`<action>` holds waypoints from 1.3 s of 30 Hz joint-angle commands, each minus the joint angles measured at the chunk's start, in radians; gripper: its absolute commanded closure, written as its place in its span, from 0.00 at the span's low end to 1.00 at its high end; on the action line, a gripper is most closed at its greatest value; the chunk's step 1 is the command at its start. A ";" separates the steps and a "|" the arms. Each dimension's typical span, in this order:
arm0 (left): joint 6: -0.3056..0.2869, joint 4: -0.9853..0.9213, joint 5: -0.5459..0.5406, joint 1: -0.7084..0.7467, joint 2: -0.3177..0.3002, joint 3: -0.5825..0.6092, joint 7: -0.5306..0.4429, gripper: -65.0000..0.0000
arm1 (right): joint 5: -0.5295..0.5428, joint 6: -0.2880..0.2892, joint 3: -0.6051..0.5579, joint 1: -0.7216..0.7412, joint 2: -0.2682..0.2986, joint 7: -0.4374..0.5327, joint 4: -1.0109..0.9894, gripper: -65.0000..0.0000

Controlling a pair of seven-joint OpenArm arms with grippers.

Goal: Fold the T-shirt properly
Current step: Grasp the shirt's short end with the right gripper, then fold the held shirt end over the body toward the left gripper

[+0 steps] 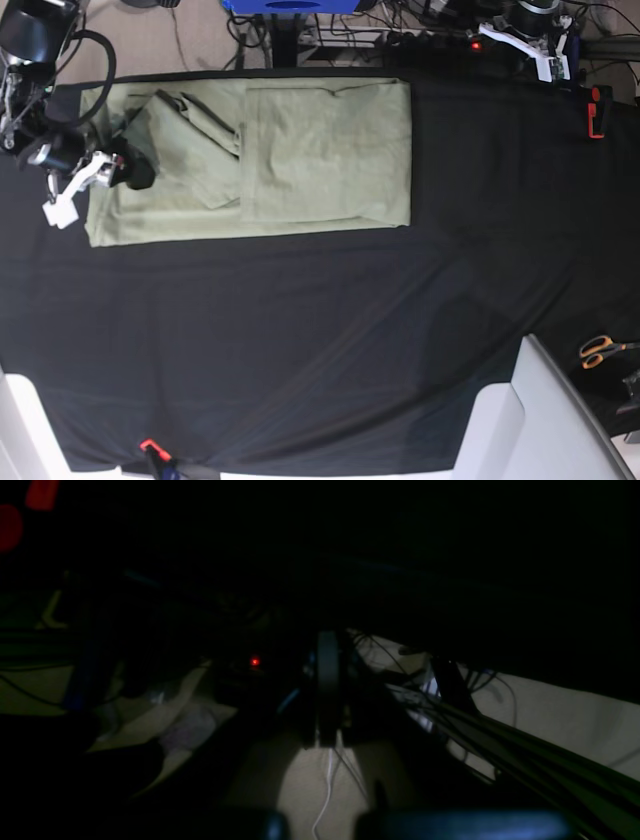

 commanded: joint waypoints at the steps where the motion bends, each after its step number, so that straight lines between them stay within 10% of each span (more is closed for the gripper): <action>1: 0.002 0.010 -0.002 0.010 -0.008 -0.006 -0.018 1.00 | -0.072 -0.019 -0.008 -0.015 -0.003 -0.074 -0.011 0.48; 7: 0.002 0.010 -0.002 0.010 -0.006 -0.006 -0.018 1.00 | -0.074 -0.019 -0.005 0.014 0.027 -0.072 -0.048 1.00; 20: 0.002 0.018 -0.002 0.010 -0.008 0.034 -0.018 1.00 | -0.075 -0.019 -0.013 -0.043 0.156 0.027 0.120 0.99; 27: 0.002 0.015 -0.002 -0.010 -0.008 0.079 -0.018 1.00 | -0.077 -0.284 -0.142 -0.207 0.109 0.032 0.551 0.99; 39: 0.002 0.010 -0.002 -0.012 -0.009 0.088 -0.018 1.00 | -0.075 -0.532 -0.459 -0.265 0.109 0.030 0.809 0.99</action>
